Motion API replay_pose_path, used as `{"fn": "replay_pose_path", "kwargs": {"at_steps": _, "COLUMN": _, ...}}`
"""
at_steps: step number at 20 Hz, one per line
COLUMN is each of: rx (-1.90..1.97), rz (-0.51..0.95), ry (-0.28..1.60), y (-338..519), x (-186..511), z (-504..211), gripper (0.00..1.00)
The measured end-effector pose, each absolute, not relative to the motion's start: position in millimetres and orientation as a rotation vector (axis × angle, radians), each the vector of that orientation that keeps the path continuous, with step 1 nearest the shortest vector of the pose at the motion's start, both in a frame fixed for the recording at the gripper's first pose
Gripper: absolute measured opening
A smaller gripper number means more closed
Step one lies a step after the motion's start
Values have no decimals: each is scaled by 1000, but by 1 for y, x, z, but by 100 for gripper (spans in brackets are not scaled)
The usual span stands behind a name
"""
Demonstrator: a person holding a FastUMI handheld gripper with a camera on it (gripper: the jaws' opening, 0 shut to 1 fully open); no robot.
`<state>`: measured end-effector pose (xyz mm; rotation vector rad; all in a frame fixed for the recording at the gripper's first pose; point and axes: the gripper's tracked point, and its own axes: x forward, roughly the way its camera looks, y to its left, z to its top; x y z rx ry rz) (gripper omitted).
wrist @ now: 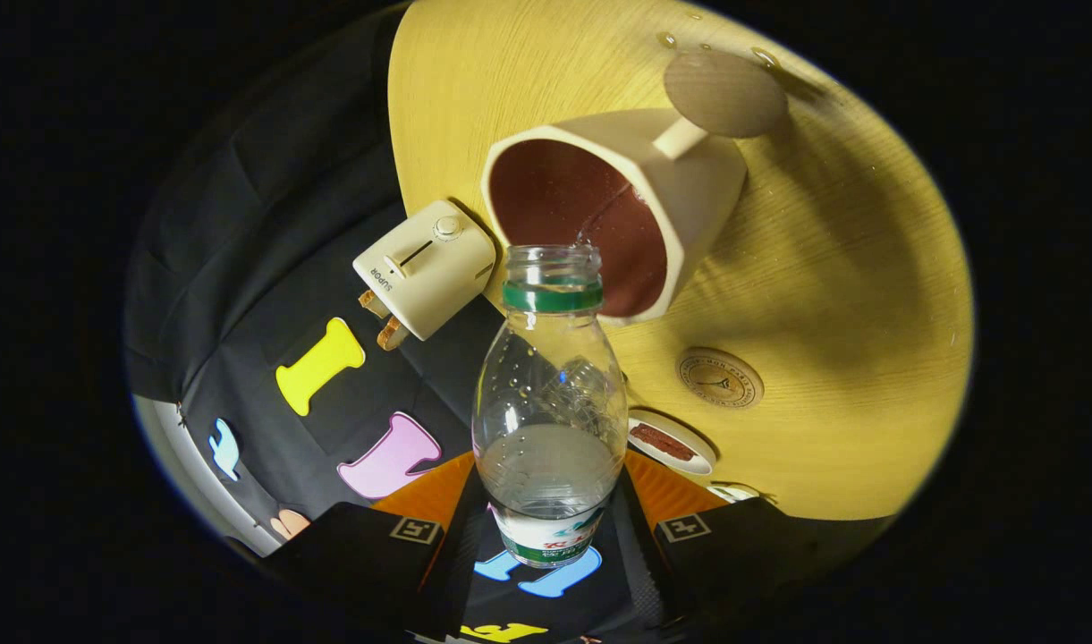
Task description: Take the bottle from table, then pour the juice into the cup, finally place the bottle on the coaster
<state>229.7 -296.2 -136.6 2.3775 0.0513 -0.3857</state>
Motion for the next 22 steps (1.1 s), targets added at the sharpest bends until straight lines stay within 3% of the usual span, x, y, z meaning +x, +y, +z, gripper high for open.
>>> {"fn": "replay_pose_path", "kwargs": {"at_steps": 15, "rx": 2411, "rz": -376, "ry": 5, "y": -296, "x": 230, "z": -130, "gripper": 73}}
{"fn": "replay_pose_path", "kwargs": {"at_steps": 22, "rx": 2224, "rz": -372, "ry": 55, "y": -282, "x": 218, "z": -132, "gripper": 73}}
